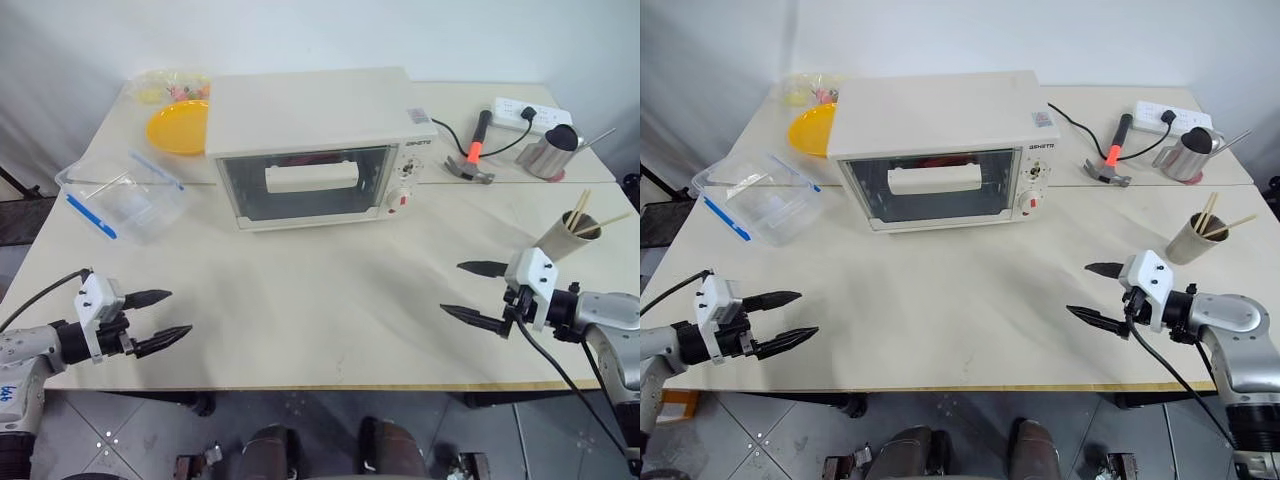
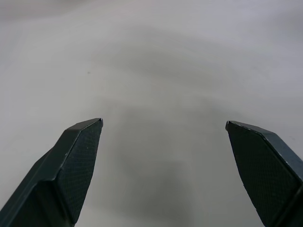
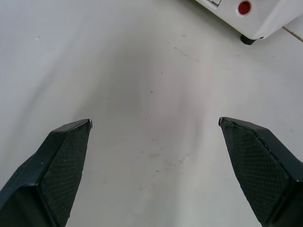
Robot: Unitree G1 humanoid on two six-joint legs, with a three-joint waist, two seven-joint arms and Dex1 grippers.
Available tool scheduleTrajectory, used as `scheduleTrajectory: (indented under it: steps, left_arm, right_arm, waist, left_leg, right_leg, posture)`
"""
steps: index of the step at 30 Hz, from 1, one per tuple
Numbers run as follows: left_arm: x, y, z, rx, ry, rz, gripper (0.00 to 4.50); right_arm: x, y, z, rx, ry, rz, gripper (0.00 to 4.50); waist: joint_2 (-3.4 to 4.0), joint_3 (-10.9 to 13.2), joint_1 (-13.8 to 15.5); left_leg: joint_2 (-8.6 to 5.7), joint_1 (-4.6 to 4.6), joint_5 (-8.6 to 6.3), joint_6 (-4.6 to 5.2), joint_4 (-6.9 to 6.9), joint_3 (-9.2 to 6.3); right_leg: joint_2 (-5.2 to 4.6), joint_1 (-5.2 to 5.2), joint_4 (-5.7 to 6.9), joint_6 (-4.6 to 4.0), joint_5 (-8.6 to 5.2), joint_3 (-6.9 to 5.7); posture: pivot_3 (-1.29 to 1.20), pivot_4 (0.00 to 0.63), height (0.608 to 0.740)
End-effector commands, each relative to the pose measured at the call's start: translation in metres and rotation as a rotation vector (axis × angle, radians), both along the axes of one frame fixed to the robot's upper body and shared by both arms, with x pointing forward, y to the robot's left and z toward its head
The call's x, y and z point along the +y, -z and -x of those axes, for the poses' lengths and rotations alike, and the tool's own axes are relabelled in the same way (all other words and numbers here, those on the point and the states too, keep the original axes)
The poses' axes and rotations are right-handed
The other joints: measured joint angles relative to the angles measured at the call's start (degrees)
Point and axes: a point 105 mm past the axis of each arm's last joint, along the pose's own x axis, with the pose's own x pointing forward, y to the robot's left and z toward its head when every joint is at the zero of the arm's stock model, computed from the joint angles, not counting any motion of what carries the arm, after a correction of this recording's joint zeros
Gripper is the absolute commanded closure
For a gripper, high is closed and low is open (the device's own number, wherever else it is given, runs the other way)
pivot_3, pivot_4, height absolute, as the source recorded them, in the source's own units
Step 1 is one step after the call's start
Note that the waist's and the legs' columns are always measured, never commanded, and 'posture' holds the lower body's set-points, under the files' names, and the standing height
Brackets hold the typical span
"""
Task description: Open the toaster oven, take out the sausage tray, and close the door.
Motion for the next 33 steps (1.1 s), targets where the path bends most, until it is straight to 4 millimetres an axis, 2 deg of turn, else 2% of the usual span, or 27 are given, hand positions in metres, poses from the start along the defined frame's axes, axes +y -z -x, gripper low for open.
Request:
scheduleTrajectory:
  steps: [1,5,10,15,17,20,24,26,30,33]
  left_arm:
    - [0.002,-0.009,0.002,-0.021,-0.001,0.004,0.08]
    - [-0.001,-0.010,-0.004,-0.029,-0.057,0.015,0.08]
    - [-0.018,-0.031,-0.010,-0.125,-0.060,0.102,0.08]
    - [-0.039,-0.045,-0.013,-0.192,-0.049,0.195,0.08]
    - [-0.043,-0.049,-0.013,-0.222,-0.042,0.224,0.08]
    - [-0.045,-0.055,-0.015,-0.272,-0.054,0.259,0.08]
    - [-0.047,-0.063,-0.017,-0.343,-0.091,0.303,0.08]
    - [-0.046,-0.066,-0.016,-0.354,-0.104,0.326,0.08]
    - [-0.046,-0.067,-0.012,-0.362,-0.112,0.332,0.08]
    - [-0.044,-0.068,-0.007,-0.355,-0.121,0.347,0.08]
  right_arm:
    - [-0.003,-0.018,-0.003,-0.055,-0.003,0.013,0.00]
    - [0.010,-0.025,-0.006,-0.048,-0.031,0.001,0.00]
    - [0.040,-0.042,-0.011,-0.025,-0.122,-0.044,0.00]
    - [0.080,-0.063,-0.030,-0.053,-0.213,-0.084,0.00]
    - [0.090,-0.072,-0.037,-0.066,-0.230,-0.101,0.00]
    - [0.104,-0.079,-0.045,-0.080,-0.285,-0.096,0.00]
    - [0.131,-0.095,-0.068,-0.147,-0.352,-0.111,0.00]
    - [0.137,-0.099,-0.074,-0.161,-0.376,-0.121,0.00]
    - [0.147,-0.102,-0.078,-0.181,-0.427,-0.118,0.00]
    - [0.161,-0.111,-0.074,-0.198,-0.495,-0.142,0.00]
  waist:
    - [0.00,0.00,0.00]
    - [0.00,0.00,0.00]
    - [0.00,0.00,0.00]
    - [0.00,0.00,-0.29]
    - [0.01,0.01,-0.33]
    - [0.00,0.01,-0.28]
    - [-0.01,0.00,-0.84]
    - [-0.01,0.00,-1.18]
    - [-0.02,0.01,-1.48]
    - [-0.02,0.01,-1.59]
  left_leg:
    - [0.00,0.00,0.00,0.00,0.00,0.00]
    - [0.02,0.00,0.00,0.00,0.00,0.00]
    - [0.04,-0.01,0.00,-0.01,0.01,0.00]
    - [0.05,0.00,0.00,-0.03,0.03,0.01]
    - [0.04,0.00,0.00,-0.04,0.04,0.01]
    - [0.04,-0.02,-0.01,-0.05,0.05,0.00]
    - [0.05,-0.03,-0.01,-0.05,0.08,0.04]
    - [0.09,-0.02,0.01,-0.08,0.08,0.03]
    - [0.10,-0.02,-0.03,-0.13,0.08,-0.04]
    - [0.14,-0.02,-0.04,-0.14,0.08,-0.01]
  right_leg:
    - [0.00,0.00,0.00,0.00,0.00,0.00]
    - [0.01,-0.02,0.03,0.00,0.00,0.01]
    - [0.00,-0.02,0.03,0.00,0.00,0.04]
    - [0.03,-0.03,0.06,-0.01,0.01,0.04]
    - [0.04,-0.06,0.13,-0.01,0.01,0.04]
    - [0.05,-0.08,0.15,-0.01,0.01,0.03]
    - [0.09,-0.08,0.13,-0.01,0.01,0.03]
    - [0.13,-0.08,0.17,-0.01,0.01,0.03]
    - [0.14,-0.09,0.26,-0.01,0.01,0.01]
    - [0.20,-0.10,0.25,-0.01,0.01,0.01]
  posture:
    - [0.00,0.150,0.740]
    - [0.00,0.150,0.740]
    - [0.00,0.150,0.740]
    - [0.00,0.150,0.740]
    - [0.00,0.150,0.740]
    - [0.00,0.150,0.740]
    - [0.00,0.150,0.740]
    - [0.00,0.150,0.740]
    - [0.00,0.150,0.740]
    - [0.00,0.150,0.740]
